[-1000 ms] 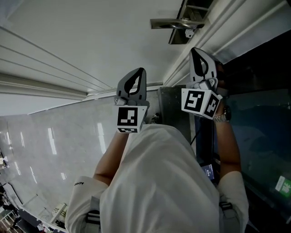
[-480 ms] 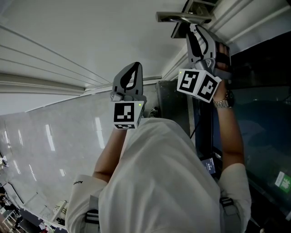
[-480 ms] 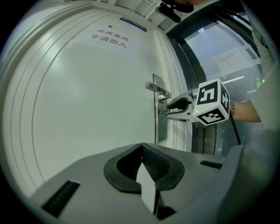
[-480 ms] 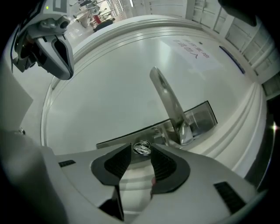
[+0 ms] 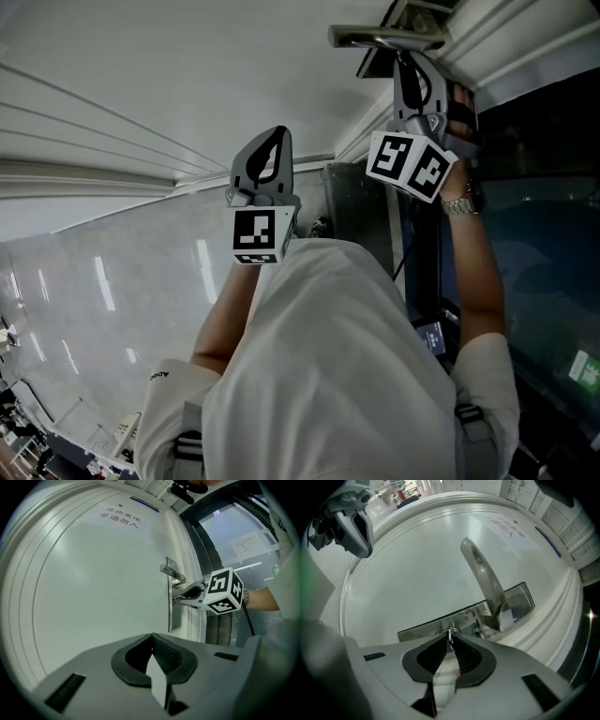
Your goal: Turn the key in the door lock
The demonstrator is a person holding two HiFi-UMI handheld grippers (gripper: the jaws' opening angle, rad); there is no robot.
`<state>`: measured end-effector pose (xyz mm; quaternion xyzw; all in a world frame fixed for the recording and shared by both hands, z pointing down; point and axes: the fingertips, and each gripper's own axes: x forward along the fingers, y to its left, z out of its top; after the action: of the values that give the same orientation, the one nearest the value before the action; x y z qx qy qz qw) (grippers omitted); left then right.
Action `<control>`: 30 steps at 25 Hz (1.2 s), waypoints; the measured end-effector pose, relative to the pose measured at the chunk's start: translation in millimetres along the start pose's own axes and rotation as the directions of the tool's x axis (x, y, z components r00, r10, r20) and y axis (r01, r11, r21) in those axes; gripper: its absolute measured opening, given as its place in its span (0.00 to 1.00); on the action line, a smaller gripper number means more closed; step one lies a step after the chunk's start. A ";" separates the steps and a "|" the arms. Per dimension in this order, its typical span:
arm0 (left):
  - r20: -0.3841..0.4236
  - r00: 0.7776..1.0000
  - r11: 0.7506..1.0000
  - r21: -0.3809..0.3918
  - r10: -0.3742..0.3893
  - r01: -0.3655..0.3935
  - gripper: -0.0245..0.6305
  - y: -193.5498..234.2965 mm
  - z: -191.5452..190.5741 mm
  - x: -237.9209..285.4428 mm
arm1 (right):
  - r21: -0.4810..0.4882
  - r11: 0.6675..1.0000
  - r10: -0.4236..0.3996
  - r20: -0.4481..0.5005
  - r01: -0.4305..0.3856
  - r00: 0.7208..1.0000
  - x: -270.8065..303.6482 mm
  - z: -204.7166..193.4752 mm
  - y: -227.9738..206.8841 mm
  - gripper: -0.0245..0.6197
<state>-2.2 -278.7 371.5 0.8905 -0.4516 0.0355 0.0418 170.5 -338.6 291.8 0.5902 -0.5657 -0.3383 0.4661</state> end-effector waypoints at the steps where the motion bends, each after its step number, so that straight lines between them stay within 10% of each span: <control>1: -0.001 1.000 1.000 -0.001 -0.001 0.001 0.05 1.1 -0.6 1.4 | 0.012 1.000 -0.002 0.006 0.002 1.000 -0.1 1.6 -0.2 0.13; 12: -0.011 1.000 1.000 0.006 -0.003 0.003 0.05 8.7 0.4 7.3 | 0.212 0.975 -0.063 -0.016 0.065 0.998 5.2 5.6 -8.5 0.06; 18: -0.023 1.000 1.000 0.014 0.018 -0.018 0.05 19.9 -0.2 4.1 | 0.462 0.886 -0.043 -0.009 0.042 0.999 7.3 1.8 -12.5 0.06; 25: -0.043 0.999 0.999 0.035 0.015 -0.013 0.05 18.2 -3.0 4.8 | 0.793 0.608 0.012 0.041 -0.040 0.999 10.2 0.0 -15.5 0.05; 30: -0.061 0.998 0.998 0.063 -0.018 0.022 0.05 5.7 -1.9 3.9 | 0.961 0.263 0.033 0.083 -0.089 0.996 8.6 -3.2 -18.0 0.05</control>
<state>-4.5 -284.9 374.0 0.8945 -0.4398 0.0762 0.0274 180.9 -347.9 277.1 0.7217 -0.6876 0.0785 0.0126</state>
